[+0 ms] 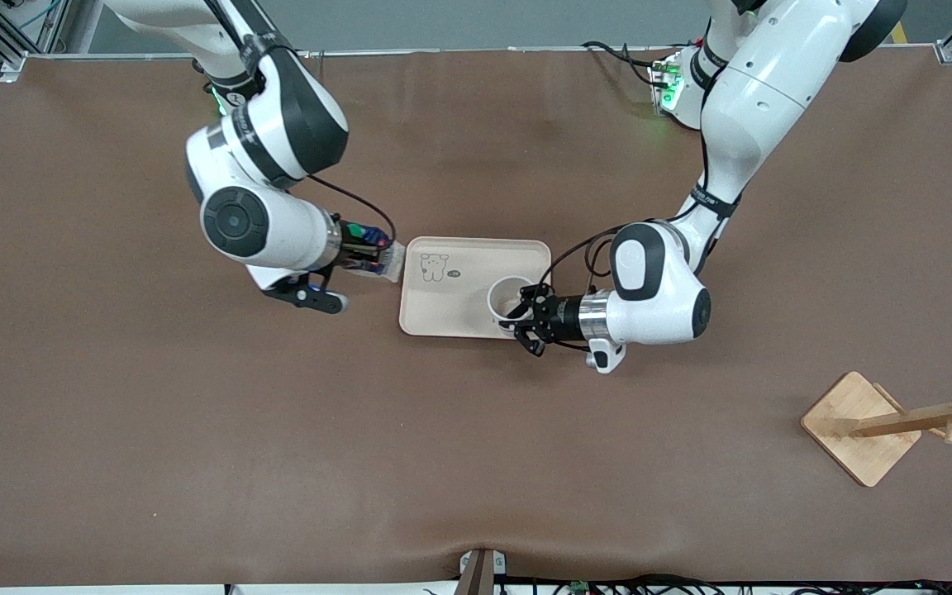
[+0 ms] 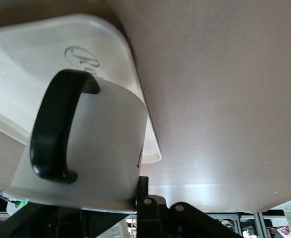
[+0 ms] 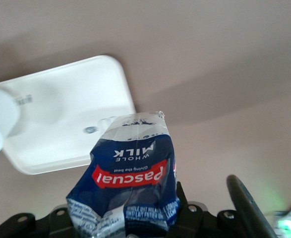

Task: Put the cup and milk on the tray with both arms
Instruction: 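Carry the milk and mug toward the white tray with both grippers, then lower the milk and mug onto the tray and open both grippers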

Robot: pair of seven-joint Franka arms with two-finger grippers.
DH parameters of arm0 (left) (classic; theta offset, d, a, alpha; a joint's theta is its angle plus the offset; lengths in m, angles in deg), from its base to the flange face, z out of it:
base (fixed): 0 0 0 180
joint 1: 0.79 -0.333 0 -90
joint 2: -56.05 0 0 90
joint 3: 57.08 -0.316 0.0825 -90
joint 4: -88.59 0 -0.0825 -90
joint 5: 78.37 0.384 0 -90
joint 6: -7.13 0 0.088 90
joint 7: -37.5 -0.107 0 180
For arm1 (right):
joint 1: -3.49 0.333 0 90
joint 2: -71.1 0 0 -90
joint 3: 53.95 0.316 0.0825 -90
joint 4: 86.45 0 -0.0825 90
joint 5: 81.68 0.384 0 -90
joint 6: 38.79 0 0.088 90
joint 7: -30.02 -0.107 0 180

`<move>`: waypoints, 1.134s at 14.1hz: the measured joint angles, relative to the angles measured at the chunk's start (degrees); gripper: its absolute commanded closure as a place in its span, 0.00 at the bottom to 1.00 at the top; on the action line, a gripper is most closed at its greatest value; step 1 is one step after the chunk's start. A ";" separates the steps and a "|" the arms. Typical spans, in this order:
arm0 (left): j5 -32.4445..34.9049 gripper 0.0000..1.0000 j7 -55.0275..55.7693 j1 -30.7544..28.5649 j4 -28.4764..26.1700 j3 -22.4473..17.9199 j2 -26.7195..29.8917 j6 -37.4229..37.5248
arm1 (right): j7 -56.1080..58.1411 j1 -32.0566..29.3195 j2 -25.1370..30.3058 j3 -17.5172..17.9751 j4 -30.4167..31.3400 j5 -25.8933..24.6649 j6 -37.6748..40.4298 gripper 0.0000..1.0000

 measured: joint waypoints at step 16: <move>-5.67 0.00 -0.34 -1.26 -2.11 -0.11 -2.49 0.39 | 0.00 5.59 -4.78 -0.15 2.45 0.94 -13.60 1.00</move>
